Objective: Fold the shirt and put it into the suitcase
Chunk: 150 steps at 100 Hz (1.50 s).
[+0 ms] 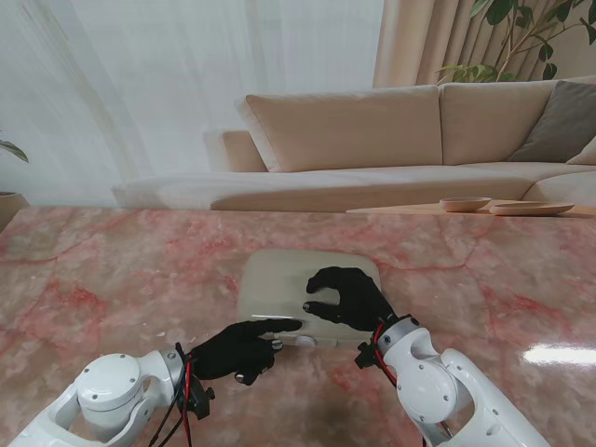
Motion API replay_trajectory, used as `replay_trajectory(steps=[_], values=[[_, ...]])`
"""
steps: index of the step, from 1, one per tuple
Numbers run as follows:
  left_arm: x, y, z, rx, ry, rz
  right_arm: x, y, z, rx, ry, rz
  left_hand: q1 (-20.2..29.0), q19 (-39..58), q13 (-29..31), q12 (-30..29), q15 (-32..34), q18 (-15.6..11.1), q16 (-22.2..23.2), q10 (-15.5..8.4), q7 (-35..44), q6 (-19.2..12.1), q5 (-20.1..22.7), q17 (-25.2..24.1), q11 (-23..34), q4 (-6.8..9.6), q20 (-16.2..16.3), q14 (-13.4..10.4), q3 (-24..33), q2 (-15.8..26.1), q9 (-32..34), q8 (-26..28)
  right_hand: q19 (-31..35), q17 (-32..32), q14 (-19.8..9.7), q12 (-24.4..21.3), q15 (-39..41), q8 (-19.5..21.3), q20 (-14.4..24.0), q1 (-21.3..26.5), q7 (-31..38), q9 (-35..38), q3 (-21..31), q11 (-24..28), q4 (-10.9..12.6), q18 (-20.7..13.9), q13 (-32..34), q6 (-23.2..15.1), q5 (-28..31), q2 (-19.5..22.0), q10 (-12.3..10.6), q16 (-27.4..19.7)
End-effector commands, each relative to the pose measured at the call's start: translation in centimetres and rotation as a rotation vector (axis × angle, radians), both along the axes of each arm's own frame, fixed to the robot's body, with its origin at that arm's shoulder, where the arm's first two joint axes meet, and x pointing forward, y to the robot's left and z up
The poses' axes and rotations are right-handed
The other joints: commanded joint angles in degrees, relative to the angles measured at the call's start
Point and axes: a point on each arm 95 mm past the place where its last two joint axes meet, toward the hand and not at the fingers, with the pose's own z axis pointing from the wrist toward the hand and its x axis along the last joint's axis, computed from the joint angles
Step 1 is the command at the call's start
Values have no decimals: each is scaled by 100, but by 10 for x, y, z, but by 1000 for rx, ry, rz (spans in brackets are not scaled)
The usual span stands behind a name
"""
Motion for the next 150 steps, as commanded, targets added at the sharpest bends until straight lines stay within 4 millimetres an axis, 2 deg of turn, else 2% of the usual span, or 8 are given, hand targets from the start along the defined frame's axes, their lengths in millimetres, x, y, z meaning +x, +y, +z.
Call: replay_trajectory(steps=[1,19,43,63,73,93,115,150], values=[[-1,4,5,10,-23,13,-7,-7,-16,-16,52,-33,367,760,-38,31,257,-90,133,19,55,-30,24,1,-93,-158,224,17,-476,140,-4,65,1021,428,1044,-17,320,-46,159,-1,-41,30,34,8,155,1877,332,32,15,64,574,-24],[-1,16,23,47,-94,79,-3,-12,3,5,-24,-84,-484,562,-238,-22,72,97,209,208,111,253,163,-243,-331,-273,393,261,-718,257,-117,94,1031,441,1046,-21,321,-52,158,-8,-50,40,24,-2,155,1881,346,31,7,63,583,-27],[3,30,50,104,-227,193,-2,-22,20,27,-92,-153,-792,356,-397,-74,-89,190,282,296,328,505,444,-445,-565,-289,586,363,-713,287,-230,229,1039,454,1046,-26,316,-58,152,-8,-54,64,11,-16,155,1889,364,39,18,50,586,-33],[6,39,69,190,-366,335,-2,-36,31,22,-137,-198,-952,-1062,-1405,-468,-1472,568,389,667,356,564,615,-1756,-1647,-298,940,921,-724,348,-828,483,1044,456,1053,-31,308,-60,147,-13,-52,74,-4,-34,153,1894,369,31,28,58,586,-38],[10,43,75,245,-441,408,-3,-44,36,18,-161,-229,-1093,-1978,-2268,-862,-2663,712,219,798,314,590,607,-2724,-2438,-307,718,1174,-734,381,-1352,597,1044,456,1059,-34,302,-64,144,-20,-58,81,-18,-45,152,1894,374,34,24,61,582,-41],[17,48,82,329,-560,528,-5,-61,42,17,-205,-299,-1265,-2729,-3257,-1641,-4261,877,-399,937,230,550,616,-3601,-3596,-324,6,1129,-746,363,-2069,783,1046,456,1058,-43,288,-71,140,-30,-63,100,-47,-74,152,1894,382,28,27,57,588,-47],[22,52,82,390,-646,637,-5,-77,42,19,-222,-367,-1533,-4518,-4086,-2613,-6074,911,-1926,1066,102,473,578,-4373,-4651,-338,-1188,970,-756,453,-2700,831,1029,456,1056,-49,271,-81,124,-33,-75,109,-79,-107,154,1883,381,37,17,67,582,-52],[35,59,78,514,-736,702,-3,-92,31,31,-205,-443,-1859,-6074,-4946,-3187,-7209,437,-3110,1030,20,429,524,-4841,-5245,-341,-2152,834,-767,534,-3193,839,916,428,1032,-93,132,-109,50,-57,-137,28,-163,-225,159,1867,308,48,-80,91,584,-126]])
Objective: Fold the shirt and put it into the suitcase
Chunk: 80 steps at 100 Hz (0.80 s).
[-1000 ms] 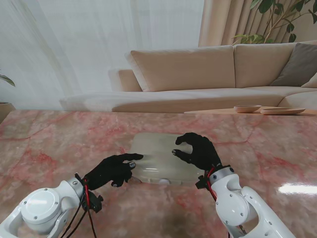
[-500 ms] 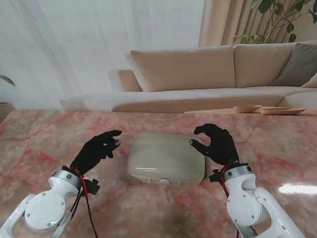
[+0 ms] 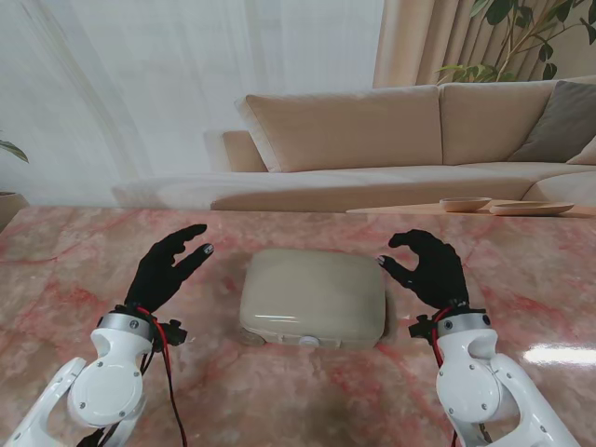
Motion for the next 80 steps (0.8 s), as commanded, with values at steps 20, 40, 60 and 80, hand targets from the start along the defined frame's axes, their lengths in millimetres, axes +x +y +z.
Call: replay_trajectory(steps=[20,40,60,80], values=[[10,3,-11,74,23,19,0,-9,-20,28,57,-56,-263,-615,-495,-152,-391,-231,-371,-102,-94,-203,25,-242,-236,-205,-319,-346,-235,302,-332,50,-70,-53,22,-195,-241,-130,-26,-81,-202,-72,-168,-276,167,-31,44,74,-259,136,40,-213],[12,3,-17,81,32,35,2,-10,-28,48,67,-74,-288,-761,-548,-189,-438,-228,-471,-113,-88,-210,42,-264,-240,-202,-386,-380,-231,309,-346,55,-98,-54,20,-231,-279,-151,-45,-90,-258,-76,-231,-308,174,-28,29,79,-324,160,35,-232],[10,5,-23,79,43,45,4,-11,-34,73,70,-94,-320,-922,-646,-212,-479,-277,-537,-108,-94,-191,35,-308,-253,-200,-446,-340,-228,317,-373,57,-112,-59,23,-244,-289,-158,-54,-99,-267,-80,-275,-320,177,-37,23,68,-316,168,31,-234],[7,5,-29,51,51,60,4,-10,-34,83,67,-99,-321,-980,-603,-215,-445,-227,-545,-105,-86,-206,71,-275,-250,-200,-444,-321,-228,317,-319,61,-127,-60,25,-250,-291,-161,-60,-90,-269,-77,-303,-326,184,-38,29,72,-312,178,30,-231]])
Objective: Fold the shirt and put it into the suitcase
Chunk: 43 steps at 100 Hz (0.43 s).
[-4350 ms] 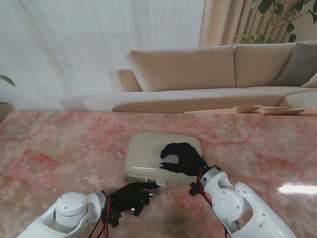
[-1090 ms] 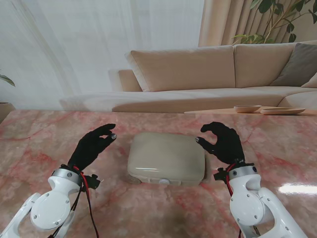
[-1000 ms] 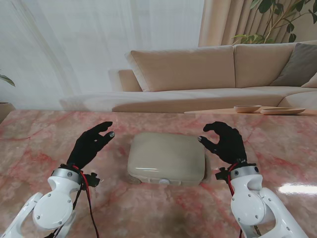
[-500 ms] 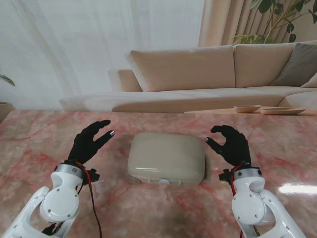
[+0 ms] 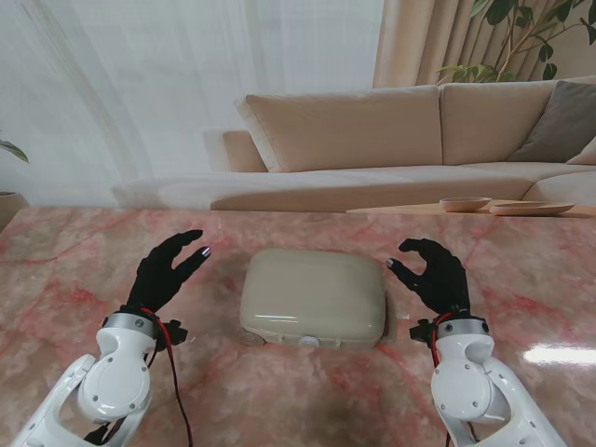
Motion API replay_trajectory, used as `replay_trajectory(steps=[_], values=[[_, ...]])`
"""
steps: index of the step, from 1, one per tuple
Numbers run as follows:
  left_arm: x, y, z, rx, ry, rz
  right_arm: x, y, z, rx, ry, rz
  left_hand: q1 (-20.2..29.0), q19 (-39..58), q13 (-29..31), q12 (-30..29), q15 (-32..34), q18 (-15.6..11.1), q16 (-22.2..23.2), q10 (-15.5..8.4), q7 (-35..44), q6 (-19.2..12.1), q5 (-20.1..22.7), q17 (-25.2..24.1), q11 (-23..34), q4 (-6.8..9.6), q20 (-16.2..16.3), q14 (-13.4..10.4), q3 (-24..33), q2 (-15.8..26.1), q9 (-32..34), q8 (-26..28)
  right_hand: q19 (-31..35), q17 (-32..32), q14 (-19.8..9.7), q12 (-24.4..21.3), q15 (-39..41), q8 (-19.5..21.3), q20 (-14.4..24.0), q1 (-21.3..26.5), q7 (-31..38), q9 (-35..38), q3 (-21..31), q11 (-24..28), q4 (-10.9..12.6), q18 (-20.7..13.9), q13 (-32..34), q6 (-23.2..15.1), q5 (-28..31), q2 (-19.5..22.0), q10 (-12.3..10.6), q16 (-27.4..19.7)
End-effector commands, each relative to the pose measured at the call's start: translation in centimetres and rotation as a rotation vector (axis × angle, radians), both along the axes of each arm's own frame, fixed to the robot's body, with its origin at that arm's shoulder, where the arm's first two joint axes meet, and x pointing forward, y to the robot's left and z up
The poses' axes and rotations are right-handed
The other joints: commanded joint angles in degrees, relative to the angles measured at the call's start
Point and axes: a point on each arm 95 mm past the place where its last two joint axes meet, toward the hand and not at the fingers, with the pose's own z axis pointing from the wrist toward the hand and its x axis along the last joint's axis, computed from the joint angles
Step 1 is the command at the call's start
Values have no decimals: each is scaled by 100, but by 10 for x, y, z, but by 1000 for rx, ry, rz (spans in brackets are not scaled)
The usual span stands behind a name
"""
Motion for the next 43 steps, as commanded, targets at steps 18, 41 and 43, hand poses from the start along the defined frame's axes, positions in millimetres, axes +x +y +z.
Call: replay_trajectory(steps=[18,41,43], values=[[-5,-1,-10,-4,27,-1,-4,3,-7,12,27,4,-198,-209,-170,-64,-81,-87,-86,-111,-75,-210,84,-61,-121,-198,-18,-157,-225,258,-182,66,-109,-48,26,-102,-81,-78,-59,-77,-109,-72,-112,-116,188,-38,33,-12,-107,123,14,-207],[-4,-1,-9,-20,31,-8,-6,5,-8,15,39,5,-193,-224,-140,-50,-51,-47,-71,-116,-73,-204,86,-38,-115,-196,24,-85,-224,261,-126,73,-118,-40,34,-98,-73,-74,-59,-70,-95,-70,-124,-112,192,-41,47,-15,-80,120,16,-199],[-4,-1,-9,-23,31,-9,-6,5,-9,15,40,5,-190,-221,-131,-48,-46,-42,-68,-112,-72,-206,89,-29,-115,-196,29,-85,-223,261,-121,73,-120,-40,32,-97,-74,-74,-59,-67,-96,-67,-123,-110,192,-39,42,-9,-82,122,21,-199]])
